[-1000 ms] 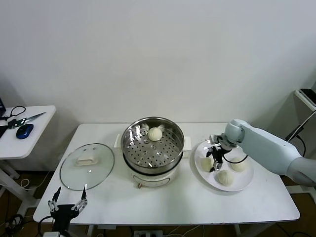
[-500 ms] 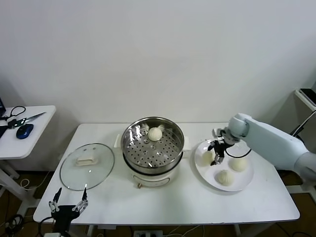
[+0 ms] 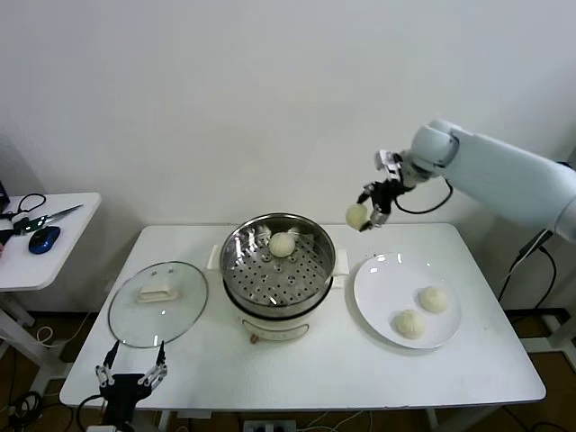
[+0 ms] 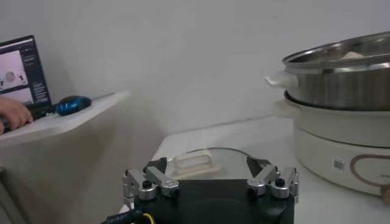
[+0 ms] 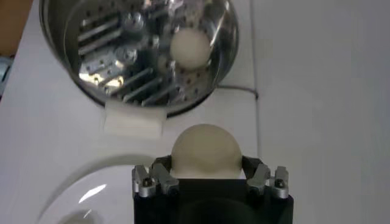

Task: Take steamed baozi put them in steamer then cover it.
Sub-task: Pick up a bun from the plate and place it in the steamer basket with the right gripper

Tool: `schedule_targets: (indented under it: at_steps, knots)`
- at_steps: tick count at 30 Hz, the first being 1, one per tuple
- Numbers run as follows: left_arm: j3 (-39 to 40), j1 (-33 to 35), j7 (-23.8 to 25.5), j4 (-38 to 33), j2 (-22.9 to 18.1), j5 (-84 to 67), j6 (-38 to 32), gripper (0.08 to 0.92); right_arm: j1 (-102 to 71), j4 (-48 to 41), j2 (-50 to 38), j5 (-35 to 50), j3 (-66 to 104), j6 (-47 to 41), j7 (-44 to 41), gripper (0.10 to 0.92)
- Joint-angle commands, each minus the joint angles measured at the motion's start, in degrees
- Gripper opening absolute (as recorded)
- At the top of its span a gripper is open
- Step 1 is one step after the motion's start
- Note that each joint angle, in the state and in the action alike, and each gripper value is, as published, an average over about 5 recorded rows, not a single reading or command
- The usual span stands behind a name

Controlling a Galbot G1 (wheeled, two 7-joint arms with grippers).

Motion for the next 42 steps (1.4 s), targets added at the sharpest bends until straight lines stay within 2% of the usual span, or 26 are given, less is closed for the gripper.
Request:
schedule_targets:
  at_steps: [1, 8, 22, 38, 42]
  knots:
    - [0.66, 0.46, -0.29, -0.73, 0.11, 0.46, 0.15, 0.823, 8.67, 0.55, 14.34, 13.82, -6.76, -3.18, 3.54, 0.738]
    - [1.25, 1.89, -0.35, -2.09, 0.3, 0.43, -0.41, 0.823, 5.79, -1.05, 21.39, 17.38, -10.16, -4.57, 5.64, 0.738]
    - [0.88, 1.68, -0.18, -2.5, 1.18, 0.23, -0.39, 0.823, -2.05, -2.26, 28.04, 17.76, -15.64, -6.99, 11.11, 0.738]
    - [0.68, 1.36, -0.26, -1.19, 1.47, -0.06, -0.9, 0.823, -6.18, -4.28, 29.08, 16.04, -17.12, -7.26, 12.59, 0.749]
    - [0.65, 1.33, -0.26, -1.09, 1.51, -0.08, -0.95, 0.823, -6.28, -4.97, 29.29, 15.56, -16.57, -7.54, 12.97, 0.784]
